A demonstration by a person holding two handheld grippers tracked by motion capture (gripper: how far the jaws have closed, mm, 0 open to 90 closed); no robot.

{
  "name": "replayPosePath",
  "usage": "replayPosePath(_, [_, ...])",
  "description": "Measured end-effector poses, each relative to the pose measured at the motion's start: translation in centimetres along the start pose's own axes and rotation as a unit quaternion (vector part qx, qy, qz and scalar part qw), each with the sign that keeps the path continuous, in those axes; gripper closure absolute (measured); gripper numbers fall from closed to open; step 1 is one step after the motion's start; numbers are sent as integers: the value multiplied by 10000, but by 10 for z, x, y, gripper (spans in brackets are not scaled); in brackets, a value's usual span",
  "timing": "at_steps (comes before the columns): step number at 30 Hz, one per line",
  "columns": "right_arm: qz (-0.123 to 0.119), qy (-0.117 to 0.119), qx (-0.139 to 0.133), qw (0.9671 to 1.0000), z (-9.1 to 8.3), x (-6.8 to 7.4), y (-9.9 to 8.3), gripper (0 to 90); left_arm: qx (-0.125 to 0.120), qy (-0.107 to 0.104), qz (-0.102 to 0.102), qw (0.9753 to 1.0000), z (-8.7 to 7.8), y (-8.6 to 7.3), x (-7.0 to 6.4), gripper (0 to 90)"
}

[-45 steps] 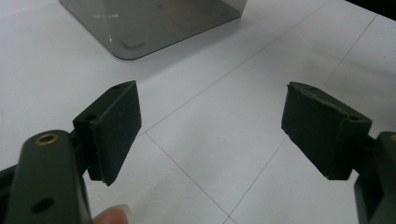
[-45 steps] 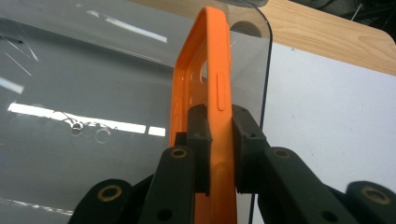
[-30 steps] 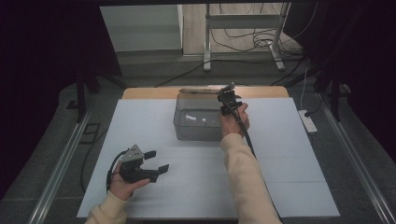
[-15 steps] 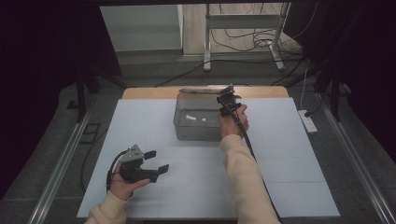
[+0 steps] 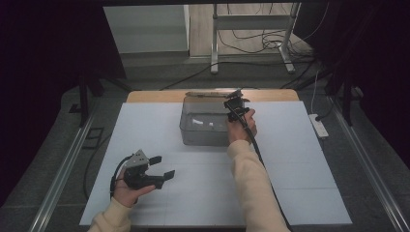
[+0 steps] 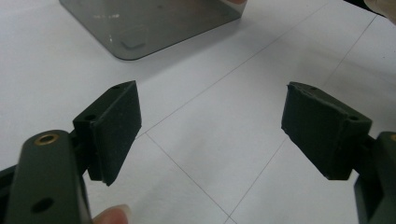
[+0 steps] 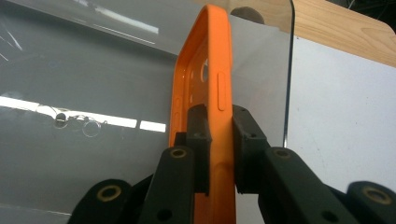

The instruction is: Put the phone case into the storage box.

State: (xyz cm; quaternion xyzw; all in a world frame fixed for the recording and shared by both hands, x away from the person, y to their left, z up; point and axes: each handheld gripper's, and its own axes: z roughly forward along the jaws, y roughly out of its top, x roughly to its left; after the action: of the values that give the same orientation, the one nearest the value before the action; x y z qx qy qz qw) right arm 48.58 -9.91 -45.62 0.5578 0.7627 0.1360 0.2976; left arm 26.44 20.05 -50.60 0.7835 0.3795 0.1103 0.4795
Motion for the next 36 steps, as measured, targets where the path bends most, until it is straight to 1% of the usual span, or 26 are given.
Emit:
replayPosePath(6, [-45, -29, -8, 10000, 0, 1, 0, 784, -7, -4, -1, 10000, 0, 0, 0, 198])
replayPosePath(8, [-55, -9, -14, 10000, 0, 1, 0, 756, -5, -4, 2, 10000, 0, 0, 0, 198])
replayPosePath(11, [-148, -53, -33, 9999, -1, 3, 0, 726, -2, -4, 6, 10000, 0, 0, 0, 198])
replayPosePath(13, [-182, -42, -62, 9998, -1, 4, -1, 709, -2, -4, 4, 10000, 0, 0, 0, 198])
replayPosePath(16, [-233, -66, -152, 9996, -4, 4, 0, 686, 15, 2, 20, 10000, 0, 0, 0, 198])
replayPosePath(20, [-329, -101, -337, 9988, -10, 4, 1, 650, 11, -2, 21, 10000, 0, 0, 0, 198])
replayPosePath(26, [-315, -34, -479, 9983, -16, 0, 1, 633, 12, -1, 16, 10000, 0, 0, 0, 198])
replayPosePath(33, [-358, -50, -603, 9975, -22, -1, 2, 600, 6, 7, 15, 10000, 0, 0, 0, 197])
replayPosePath(36, [-327, 40, -605, 9976, -24, -4, 2, 584, 2, 7, 13, 10000, 0, 0, 0, 197])
